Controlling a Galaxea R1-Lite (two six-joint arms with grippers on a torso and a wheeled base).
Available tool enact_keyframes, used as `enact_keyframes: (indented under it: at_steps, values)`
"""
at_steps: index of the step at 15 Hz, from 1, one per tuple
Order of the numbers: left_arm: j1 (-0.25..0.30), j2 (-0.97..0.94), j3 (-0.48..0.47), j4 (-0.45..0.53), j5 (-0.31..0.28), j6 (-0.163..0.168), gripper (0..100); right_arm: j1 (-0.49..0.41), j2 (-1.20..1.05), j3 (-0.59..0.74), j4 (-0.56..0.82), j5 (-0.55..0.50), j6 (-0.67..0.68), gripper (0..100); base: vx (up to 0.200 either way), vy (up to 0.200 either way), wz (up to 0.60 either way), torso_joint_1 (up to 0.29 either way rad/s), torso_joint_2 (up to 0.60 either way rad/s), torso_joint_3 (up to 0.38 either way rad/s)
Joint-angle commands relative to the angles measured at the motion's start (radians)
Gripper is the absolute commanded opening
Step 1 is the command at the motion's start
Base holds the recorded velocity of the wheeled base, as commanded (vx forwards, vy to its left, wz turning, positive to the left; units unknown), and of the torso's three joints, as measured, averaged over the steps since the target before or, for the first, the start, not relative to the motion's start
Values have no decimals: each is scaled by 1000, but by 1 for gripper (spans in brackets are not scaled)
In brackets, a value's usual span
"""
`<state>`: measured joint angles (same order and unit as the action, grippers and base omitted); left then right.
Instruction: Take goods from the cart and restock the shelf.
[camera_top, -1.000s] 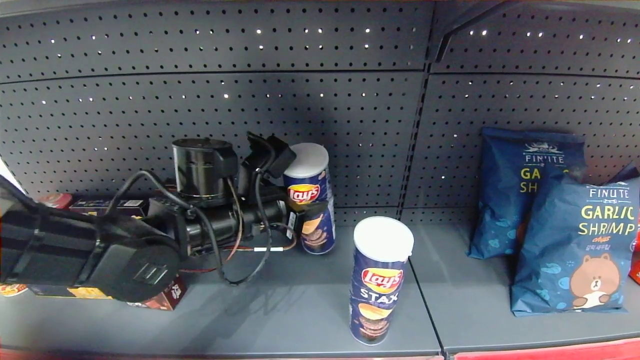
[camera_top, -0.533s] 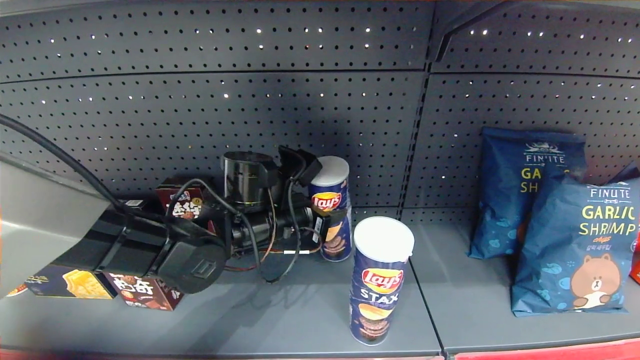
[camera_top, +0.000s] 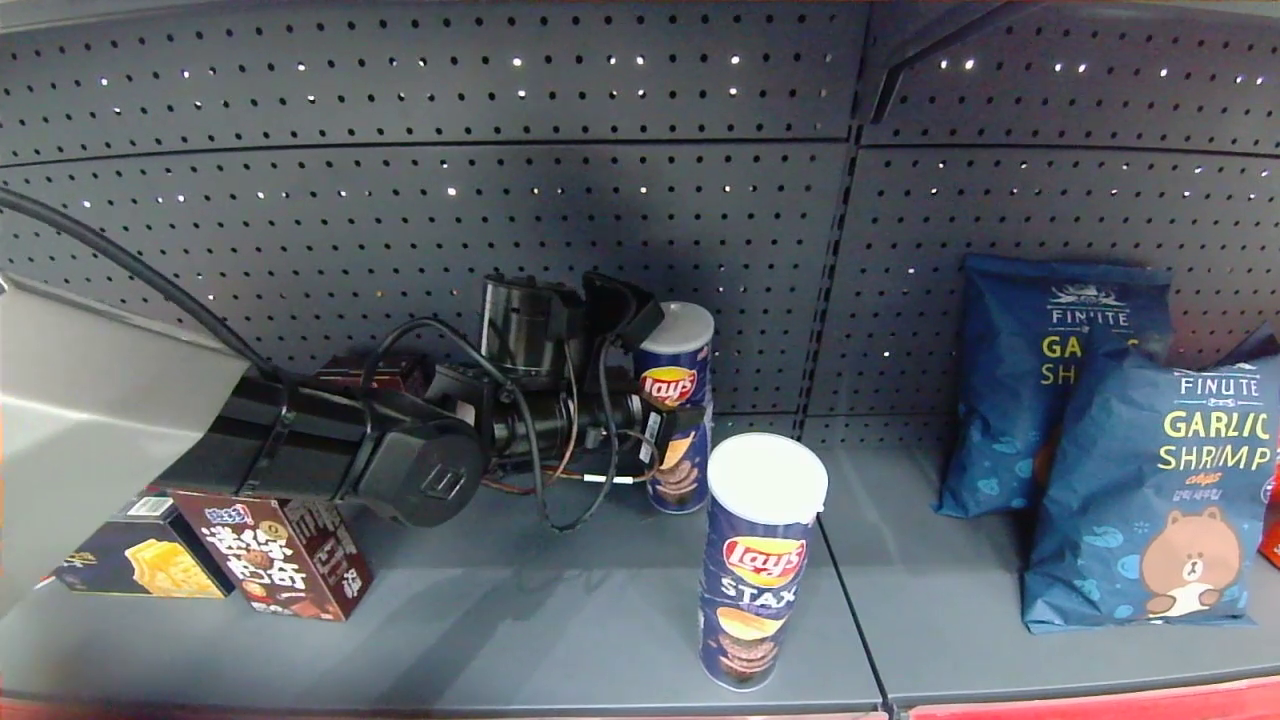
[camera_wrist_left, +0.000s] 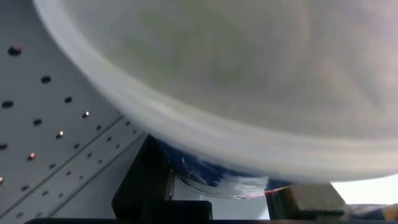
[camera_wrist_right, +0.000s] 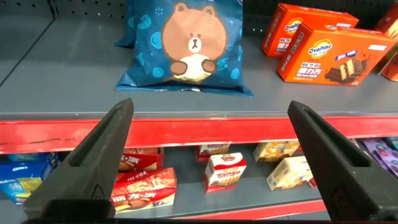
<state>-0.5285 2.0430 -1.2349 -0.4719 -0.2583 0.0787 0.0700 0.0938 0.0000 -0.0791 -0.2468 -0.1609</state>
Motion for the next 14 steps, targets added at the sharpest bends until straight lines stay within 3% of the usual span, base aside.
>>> enact_keyframes:
  at_steps: [1,14]
  values:
    - [1,8,-14,3,-2,1,0,1,3,0,-1,0,0,100,0,0,0,0,0,0]
    - [-7,79,-40,-8,1,1,0,1,3,0,-1,0,0,100,0,0,0,0,0,0]
